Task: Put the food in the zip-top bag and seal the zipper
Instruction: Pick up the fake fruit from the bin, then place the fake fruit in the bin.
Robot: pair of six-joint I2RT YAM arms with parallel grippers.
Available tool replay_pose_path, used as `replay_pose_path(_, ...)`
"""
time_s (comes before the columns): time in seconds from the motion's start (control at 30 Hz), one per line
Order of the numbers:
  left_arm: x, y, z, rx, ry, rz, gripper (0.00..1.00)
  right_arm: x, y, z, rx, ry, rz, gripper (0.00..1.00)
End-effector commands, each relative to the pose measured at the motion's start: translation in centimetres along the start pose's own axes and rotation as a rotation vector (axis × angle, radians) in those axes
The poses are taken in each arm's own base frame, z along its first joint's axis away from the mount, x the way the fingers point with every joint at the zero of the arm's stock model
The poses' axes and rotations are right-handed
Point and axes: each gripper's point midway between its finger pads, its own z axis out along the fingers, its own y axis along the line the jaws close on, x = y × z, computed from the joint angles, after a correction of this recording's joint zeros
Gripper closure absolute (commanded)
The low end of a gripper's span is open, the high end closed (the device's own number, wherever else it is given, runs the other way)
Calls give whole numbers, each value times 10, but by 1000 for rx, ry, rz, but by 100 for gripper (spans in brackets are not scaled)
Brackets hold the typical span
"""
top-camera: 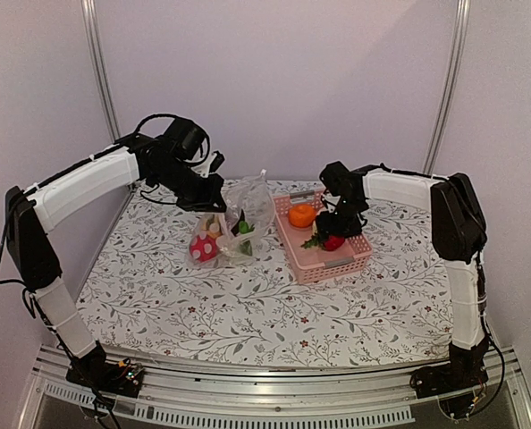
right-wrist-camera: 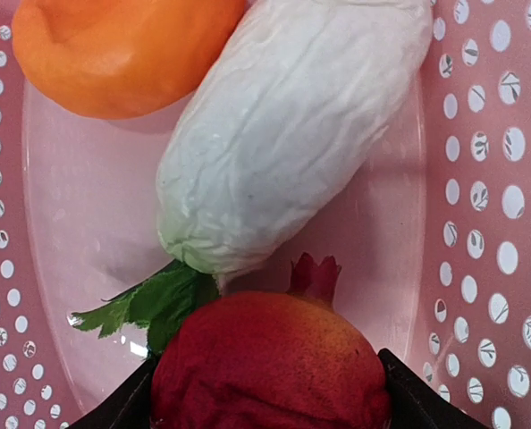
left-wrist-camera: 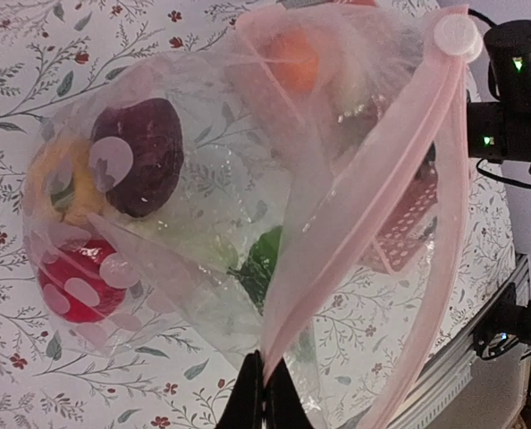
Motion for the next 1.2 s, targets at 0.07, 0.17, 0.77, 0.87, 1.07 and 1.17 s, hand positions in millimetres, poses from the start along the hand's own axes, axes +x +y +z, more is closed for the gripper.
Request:
replay_pose_path(0.07,-2,-2,-4,5,-18,9,100,-10,4,-56,-31,-77,24,31)
replay_pose_path(0.17,-3,-2,-2,5,-16,13,100,-12,7,-74,-56,-100,32,32)
replay_pose_path(0.77,-7,-6,1,25,-10,32,100,35,32,-28,-152,14,0,20)
replay_pose_path(0.87,-7,-6,1,24,-7,28,100,29,35,-47,-173,-15,12,16)
replay_pose_path(1.07,-1,-4,2,20,4,18,100,29,25,-72,-155,-35,4,15)
replay_pose_path(1.17,0,-4,1,17,3,20,100,34,20,-67,-152,-1,13,15)
